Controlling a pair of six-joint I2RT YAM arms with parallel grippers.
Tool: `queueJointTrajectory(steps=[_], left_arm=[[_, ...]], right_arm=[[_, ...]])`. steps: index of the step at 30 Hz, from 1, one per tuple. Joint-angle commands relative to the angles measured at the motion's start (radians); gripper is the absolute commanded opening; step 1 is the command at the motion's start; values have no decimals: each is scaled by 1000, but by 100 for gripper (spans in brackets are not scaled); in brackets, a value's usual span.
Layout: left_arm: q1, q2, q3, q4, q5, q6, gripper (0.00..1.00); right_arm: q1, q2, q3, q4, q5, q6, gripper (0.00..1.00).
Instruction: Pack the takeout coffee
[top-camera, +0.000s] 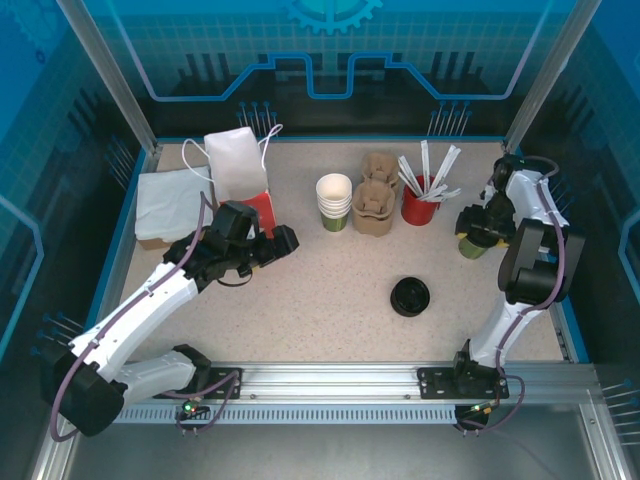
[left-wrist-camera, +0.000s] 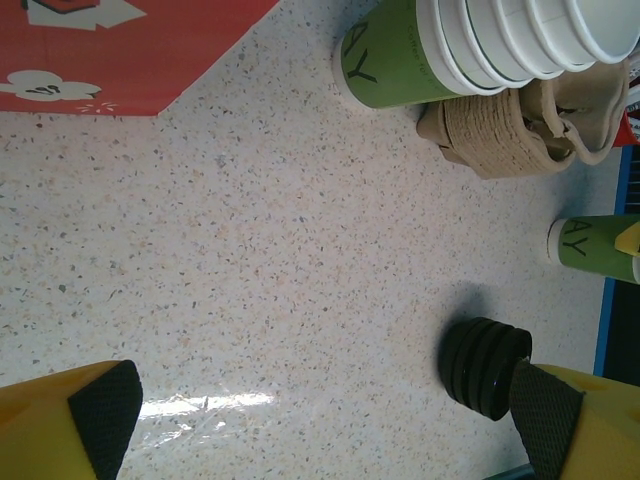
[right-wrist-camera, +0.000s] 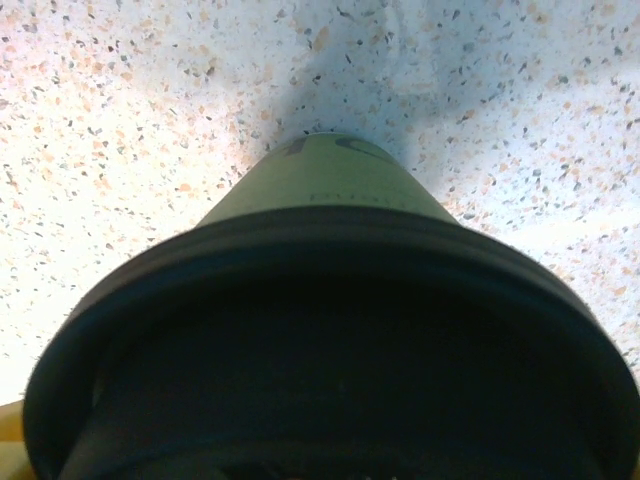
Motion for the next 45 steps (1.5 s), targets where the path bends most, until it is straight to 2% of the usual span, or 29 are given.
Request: queueJointTrajectory(steps=[1,3,8,17,30,36,38,43,45], left_arm=[[9,0,36,-30,8,20,99],[8,1,38,-30,7,20,99],[9,6,45,-31,9,28,99],[21,1,76,-51,5,51,99],[58,-28,136,-95,26,79,99],[105,-56,215,-132,43,111,99],[126,-62,254,-153,48,128,98],[193,-62,392,-253,45,168,97],[231,-62,445,-301,31,166,97]], right_arm=[[-18,14,16,-6,-24,-12,97],[-17,5,16,-4,-28,-8,100],[-18,-13,14,-19,-12,1,100],[-23,-140,-16,-22,5,33,100],[-24,-296,67,-107,45,50,100],[-7,-435,65,-69,-128,35,100],[15,-484,57,-55,-182,45,97],[121,-593,12,6,-315,98,89],[178,-620,5,22,-323,112,87]])
